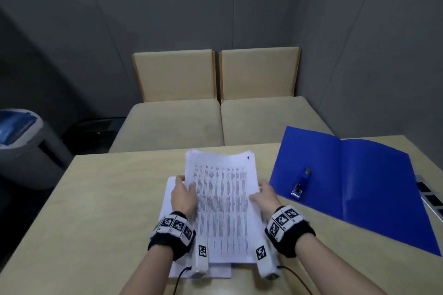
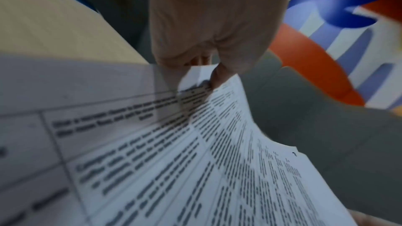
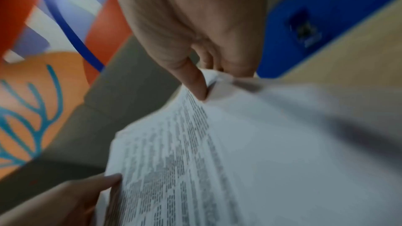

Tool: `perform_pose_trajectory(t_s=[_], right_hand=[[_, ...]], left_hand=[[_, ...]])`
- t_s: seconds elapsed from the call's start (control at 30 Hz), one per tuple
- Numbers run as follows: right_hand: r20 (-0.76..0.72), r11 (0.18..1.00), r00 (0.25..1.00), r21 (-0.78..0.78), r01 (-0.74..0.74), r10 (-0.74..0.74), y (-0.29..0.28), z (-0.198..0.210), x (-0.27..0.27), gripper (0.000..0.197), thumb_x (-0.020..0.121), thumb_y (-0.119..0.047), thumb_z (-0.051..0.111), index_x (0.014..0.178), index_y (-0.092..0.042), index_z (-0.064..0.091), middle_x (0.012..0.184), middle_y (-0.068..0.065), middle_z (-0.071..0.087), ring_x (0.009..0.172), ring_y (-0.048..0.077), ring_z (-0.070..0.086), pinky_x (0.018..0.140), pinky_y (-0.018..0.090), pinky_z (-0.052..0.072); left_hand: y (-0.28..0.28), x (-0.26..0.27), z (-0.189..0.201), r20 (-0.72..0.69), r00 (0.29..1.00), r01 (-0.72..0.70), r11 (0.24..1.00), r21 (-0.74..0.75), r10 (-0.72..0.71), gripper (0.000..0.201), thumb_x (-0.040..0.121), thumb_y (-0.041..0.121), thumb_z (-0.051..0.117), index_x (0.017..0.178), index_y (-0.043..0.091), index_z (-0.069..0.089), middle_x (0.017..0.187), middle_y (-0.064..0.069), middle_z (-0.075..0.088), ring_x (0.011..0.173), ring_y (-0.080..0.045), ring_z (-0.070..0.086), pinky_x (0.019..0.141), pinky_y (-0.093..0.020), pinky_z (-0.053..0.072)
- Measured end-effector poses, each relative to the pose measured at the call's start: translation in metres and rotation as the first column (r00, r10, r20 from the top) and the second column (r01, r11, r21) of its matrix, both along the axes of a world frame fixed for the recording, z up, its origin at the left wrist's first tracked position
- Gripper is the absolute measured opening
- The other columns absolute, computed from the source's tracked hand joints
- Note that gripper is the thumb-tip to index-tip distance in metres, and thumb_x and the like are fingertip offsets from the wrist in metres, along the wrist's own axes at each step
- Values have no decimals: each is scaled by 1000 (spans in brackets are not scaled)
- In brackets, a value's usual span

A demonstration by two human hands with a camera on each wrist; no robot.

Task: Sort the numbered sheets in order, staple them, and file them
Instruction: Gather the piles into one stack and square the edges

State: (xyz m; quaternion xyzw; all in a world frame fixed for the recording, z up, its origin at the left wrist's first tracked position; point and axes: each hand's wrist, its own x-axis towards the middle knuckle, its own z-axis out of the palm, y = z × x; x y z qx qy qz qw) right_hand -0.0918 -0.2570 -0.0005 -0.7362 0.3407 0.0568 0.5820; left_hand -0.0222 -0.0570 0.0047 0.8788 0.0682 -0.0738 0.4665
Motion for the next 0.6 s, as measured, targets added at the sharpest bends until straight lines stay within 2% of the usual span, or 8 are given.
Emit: perform_pose_trajectory(t_s=[0.07, 0.13, 0.23, 0.33, 0.43, 0.5, 0.57, 0.6], right_hand=[[-71, 999, 997, 22, -33, 34, 27, -26, 7, 39, 80, 7, 51, 116, -7, 54, 115, 14, 61, 107, 30, 60, 94, 42, 50], [-104, 1000, 994, -14, -19, 18, 50, -42, 11, 37, 80, 5, 52, 114, -6, 59, 113, 12, 65, 106, 29, 61, 90, 34, 51], [-137, 998, 989, -43, 42, -47, 71, -52, 16, 36, 83, 3, 51, 117, -5, 59, 116, 11, 65, 108, 28, 60, 82, 24, 45], [-204, 980, 973, -189, 68, -107, 79, -54, 20, 38, 84, -4, 51, 121, -8, 57, 127, 14, 55, 114, 30, 54, 93, 29, 45], [-345, 949, 932, -316, 0, -115, 80, -52, 18, 42, 86, -14, 48, 128, -13, 51, 136, 16, 40, 123, 33, 41, 101, 35, 36], [-401, 954, 911, -298, -31, -95, 81, -56, 18, 32, 85, -18, 48, 115, -14, 57, 128, 15, 45, 115, 34, 46, 94, 34, 38], [-420, 966, 906, -252, -61, -53, 84, -60, 22, 7, 81, -21, 48, 83, -17, 53, 107, 13, 49, 94, 30, 48, 78, 33, 37], [-423, 971, 906, -225, -75, -28, 85, -65, 25, 8, 79, -22, 48, 81, -16, 52, 104, 11, 50, 90, 29, 49, 75, 32, 37]], left_hand=[[30, 5, -16, -111, 994, -13, 997, 74, 21, 33, 92, 4, 44, 125, 3, 43, 113, -21, 61, 97, -35, 59, 77, -36, 45], [51, 12, -31, -198, 980, -13, 992, 123, 38, 43, 89, -2, 42, 131, 2, 41, 114, -23, 60, 98, -34, 58, 75, -35, 43], [65, 25, -45, -245, 969, 13, 984, 178, 31, 49, 86, -3, 42, 135, 2, 40, 124, -23, 55, 111, -37, 54, 88, -40, 46], [71, 31, -51, -315, 949, 104, 943, 317, 1, 51, 88, 10, 44, 138, 7, 36, 137, -22, 40, 126, -38, 40, 103, -42, 38], [74, 28, -55, -413, 907, 113, 898, 425, 82, 52, 88, 20, 47, 137, 7, 33, 142, -21, 28, 131, -37, 29, 107, -42, 29], [72, 26, -57, -454, 880, 88, 893, 442, 138, 52, 88, 22, 48, 135, 5, 33, 142, -21, 27, 131, -37, 29, 109, -42, 29], [69, 27, -58, -484, 863, 80, 906, 416, 146, 52, 88, 23, 48, 134, 4, 33, 142, -21, 28, 131, -36, 30, 109, -43, 30], [67, 28, -58, -496, 856, 73, 914, 399, 148, 53, 88, 24, 48, 134, 3, 33, 142, -20, 29, 131, -36, 32, 108, -43, 31]])
